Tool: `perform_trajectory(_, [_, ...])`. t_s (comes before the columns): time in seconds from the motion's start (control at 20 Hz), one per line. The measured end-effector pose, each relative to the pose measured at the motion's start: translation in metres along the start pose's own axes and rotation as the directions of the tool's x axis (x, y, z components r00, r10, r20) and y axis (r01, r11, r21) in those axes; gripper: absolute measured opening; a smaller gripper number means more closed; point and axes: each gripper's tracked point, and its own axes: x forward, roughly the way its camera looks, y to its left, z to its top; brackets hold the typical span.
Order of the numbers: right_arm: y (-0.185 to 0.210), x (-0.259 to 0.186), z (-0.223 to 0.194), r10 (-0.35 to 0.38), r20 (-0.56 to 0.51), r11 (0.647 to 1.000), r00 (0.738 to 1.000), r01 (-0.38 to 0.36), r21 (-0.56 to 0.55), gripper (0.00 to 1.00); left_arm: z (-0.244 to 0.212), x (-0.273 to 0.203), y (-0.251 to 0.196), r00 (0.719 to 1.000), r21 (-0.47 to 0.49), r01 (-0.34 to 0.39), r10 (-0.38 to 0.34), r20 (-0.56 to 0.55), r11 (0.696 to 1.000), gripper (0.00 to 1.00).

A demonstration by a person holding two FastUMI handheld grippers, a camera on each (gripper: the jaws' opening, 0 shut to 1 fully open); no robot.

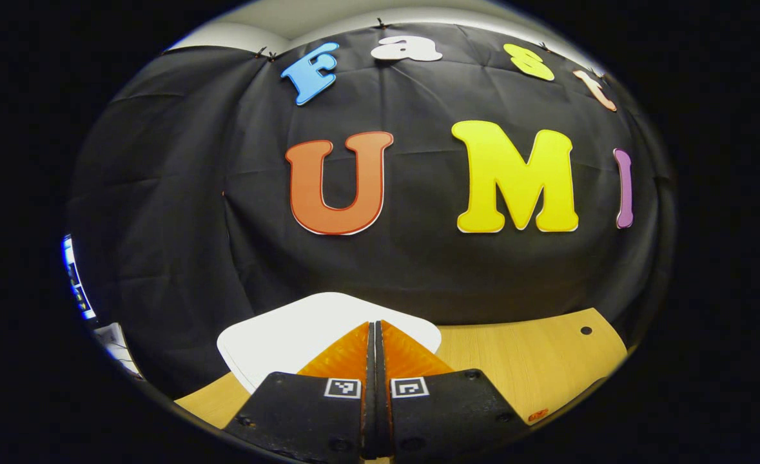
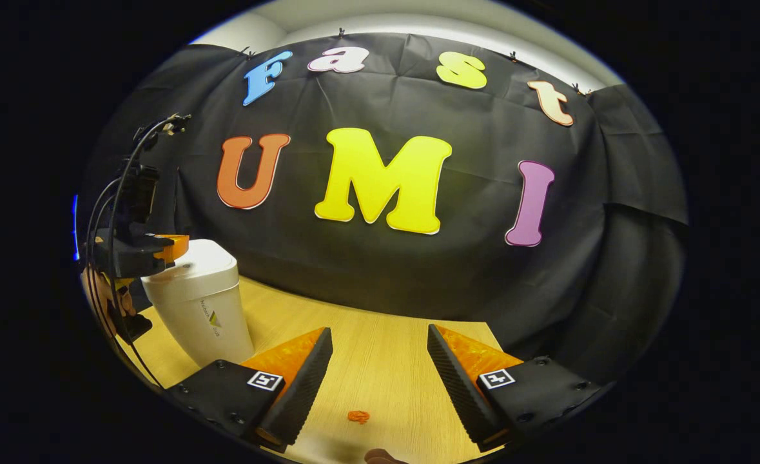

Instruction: Press the lid of the desktop garbage bin to open it, pick up the crumpled paper on the desktop and throw it into the bin, then pick up the pop can on the desktop and drop it into the bin, and finally close the garbage bin lid.

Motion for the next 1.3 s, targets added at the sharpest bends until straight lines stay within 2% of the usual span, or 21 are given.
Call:
perform_trajectory(0.5, [0.0,0.016,-0.015,0.005,-0.039,1.0,0.999,-0.004,0.02,0.94,-0.026,0.009,0.001,0.992,-0.023,-0.045,0.042,-0.115,0.999,0.03])
perform_trajectory(0.6, [-0.002,0.018,-0.02,0.001,-0.05,1.0,0.999,0.0,0.027,0.94,-0.032,0.008,-0.001,0.987,0.018,-0.052,0.054,-0.149,0.998,0.03])
perform_trajectory(0.7, [-0.003,0.019,-0.023,0.001,-0.055,1.0,0.999,0.0,0.032,0.94,-0.032,0.008,0.001,0.986,0.015,-0.059,0.061,-0.156,0.998,0.03])
perform_trajectory(0.75, [-0.002,0.019,-0.024,0.002,-0.057,0.999,0.998,0.0,0.034,0.94,-0.028,0.007,0.002,0.989,-0.011,-0.063,0.061,-0.138,0.998,0.03])
perform_trajectory(1.0, [-0.002,0.015,-0.022,0.013,-0.046,0.999,0.999,-0.012,0.035,0.94,-0.019,0.008,0.002,0.993,-0.016,-0.062,0.06,-0.103,0.998,0.03])
perform_trajectory(1.15, [-0.006,0.011,-0.022,0.013,-0.043,0.999,0.999,-0.011,0.037,0.94,-0.018,0.005,0.001,0.994,0.007,-0.042,0.043,-0.105,0.999,0.03])
perform_trajectory(1.3, [-0.011,0.006,-0.021,0.006,-0.036,0.999,0.999,-0.004,0.049,0.94,0.009,-0.001,0.003,0.998,0.04,-0.043,0.044,-0.033,0.998,0.03])
